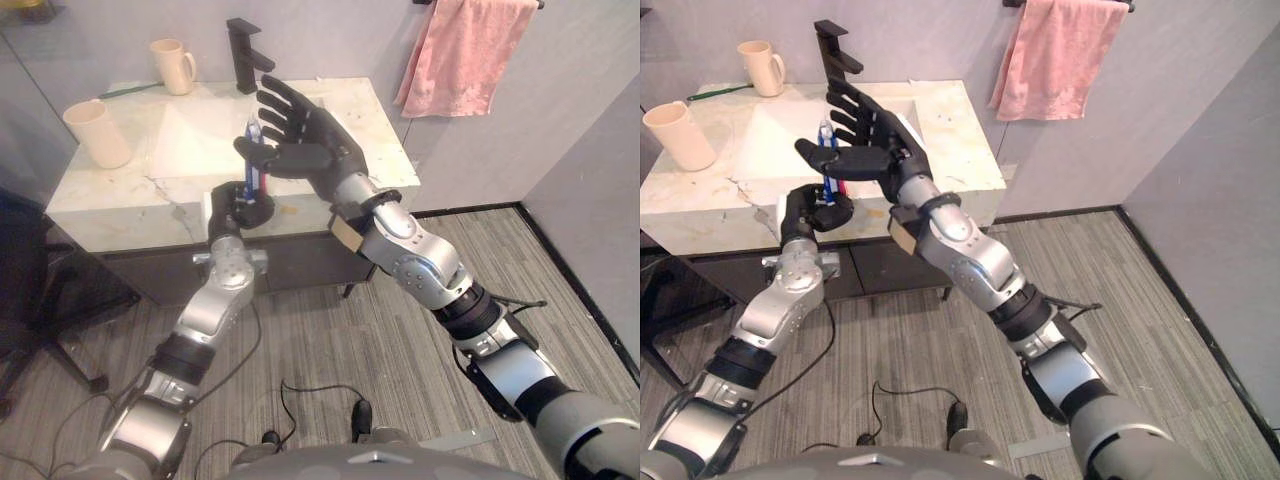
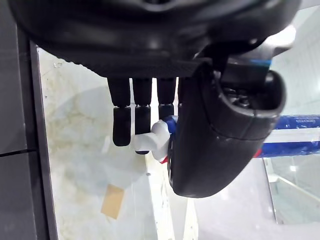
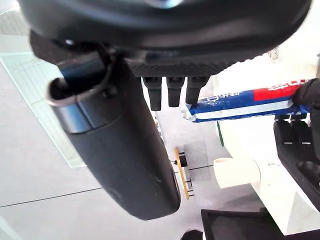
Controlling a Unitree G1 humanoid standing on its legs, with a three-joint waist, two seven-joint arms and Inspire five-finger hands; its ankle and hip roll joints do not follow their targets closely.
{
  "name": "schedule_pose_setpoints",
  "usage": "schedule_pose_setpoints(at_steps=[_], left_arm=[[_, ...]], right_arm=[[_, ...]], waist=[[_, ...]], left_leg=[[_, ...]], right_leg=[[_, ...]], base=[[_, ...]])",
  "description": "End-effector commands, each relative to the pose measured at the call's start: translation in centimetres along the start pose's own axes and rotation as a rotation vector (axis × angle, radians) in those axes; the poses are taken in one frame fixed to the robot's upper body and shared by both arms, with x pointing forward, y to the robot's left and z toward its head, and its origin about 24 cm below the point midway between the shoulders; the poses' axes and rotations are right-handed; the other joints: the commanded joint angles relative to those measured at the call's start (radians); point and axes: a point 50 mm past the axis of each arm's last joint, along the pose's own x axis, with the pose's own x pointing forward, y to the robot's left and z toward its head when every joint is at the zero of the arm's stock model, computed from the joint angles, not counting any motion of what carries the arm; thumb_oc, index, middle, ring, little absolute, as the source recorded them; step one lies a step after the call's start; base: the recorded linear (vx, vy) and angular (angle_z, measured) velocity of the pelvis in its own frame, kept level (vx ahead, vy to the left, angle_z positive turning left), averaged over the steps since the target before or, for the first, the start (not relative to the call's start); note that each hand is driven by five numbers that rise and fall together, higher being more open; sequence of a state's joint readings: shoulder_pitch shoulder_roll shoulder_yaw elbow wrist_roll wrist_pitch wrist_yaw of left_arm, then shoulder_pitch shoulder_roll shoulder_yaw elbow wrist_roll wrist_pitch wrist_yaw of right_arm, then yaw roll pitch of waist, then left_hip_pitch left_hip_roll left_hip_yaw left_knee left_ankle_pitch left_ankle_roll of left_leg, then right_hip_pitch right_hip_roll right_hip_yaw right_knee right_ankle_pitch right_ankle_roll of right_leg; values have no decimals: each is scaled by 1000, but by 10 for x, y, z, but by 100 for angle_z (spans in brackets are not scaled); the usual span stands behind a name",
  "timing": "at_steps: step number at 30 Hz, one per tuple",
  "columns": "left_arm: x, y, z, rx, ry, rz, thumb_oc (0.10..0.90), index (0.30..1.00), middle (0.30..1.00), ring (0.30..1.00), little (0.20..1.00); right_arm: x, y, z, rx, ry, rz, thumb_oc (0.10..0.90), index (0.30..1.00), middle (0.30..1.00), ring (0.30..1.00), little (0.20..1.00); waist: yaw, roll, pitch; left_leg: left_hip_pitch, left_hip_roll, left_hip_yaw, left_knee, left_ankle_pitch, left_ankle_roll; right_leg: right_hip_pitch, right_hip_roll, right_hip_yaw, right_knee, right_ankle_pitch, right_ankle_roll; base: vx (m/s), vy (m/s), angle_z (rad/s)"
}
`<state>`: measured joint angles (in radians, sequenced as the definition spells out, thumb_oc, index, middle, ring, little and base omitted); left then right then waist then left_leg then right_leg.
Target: Organize the bathroom.
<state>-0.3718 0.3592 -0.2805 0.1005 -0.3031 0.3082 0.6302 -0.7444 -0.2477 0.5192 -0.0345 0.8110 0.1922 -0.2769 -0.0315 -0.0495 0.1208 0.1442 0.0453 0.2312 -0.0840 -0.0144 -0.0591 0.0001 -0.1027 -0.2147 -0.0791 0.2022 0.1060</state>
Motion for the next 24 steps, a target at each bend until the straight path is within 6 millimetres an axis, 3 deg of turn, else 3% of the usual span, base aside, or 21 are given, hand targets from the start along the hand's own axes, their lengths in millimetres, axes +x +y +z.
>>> schedule_pose_setpoints(at_steps=[1, 7, 19, 24], left_arm=[[-7, -8, 96, -72, -459, -49, 400, 300, 300, 300, 300], [-4, -5, 98, -40, -480, -23, 400, 300, 300, 300, 300], [-7, 9, 100, -57, -534, 31, 400, 300, 300, 300, 300], [-11, 7, 99, -62, -529, -3, 400, 300, 300, 300, 300]], right_arm=[[15, 30, 47, 94, -163, 136, 800, 900, 900, 900, 900], [16, 24, 44, 118, -197, 78, 800, 900, 900, 900, 900], [1, -23, 89, -140, -476, -212, 800, 900, 900, 900, 900], [2, -27, 83, -122, -426, -198, 800, 900, 900, 900, 900]], waist=[[5, 29, -71], [4, 32, -71], [-8, 34, -69], [-6, 33, -69]], left_leg=[[-47, -34, 13, 28, 2, 46], [-42, -31, 19, 25, 2, 47], [-38, -31, 21, 22, -4, 48], [-41, -34, 18, 28, -11, 52]], right_leg=[[27, 7, -21, 136, -237, 80], [30, 6, -21, 133, -235, 81], [29, 9, -8, 137, -238, 82], [27, 9, -6, 143, -242, 81]], base=[[0, 0, 0], [0, 0, 0], [0, 0, 0], [0, 0, 0]])
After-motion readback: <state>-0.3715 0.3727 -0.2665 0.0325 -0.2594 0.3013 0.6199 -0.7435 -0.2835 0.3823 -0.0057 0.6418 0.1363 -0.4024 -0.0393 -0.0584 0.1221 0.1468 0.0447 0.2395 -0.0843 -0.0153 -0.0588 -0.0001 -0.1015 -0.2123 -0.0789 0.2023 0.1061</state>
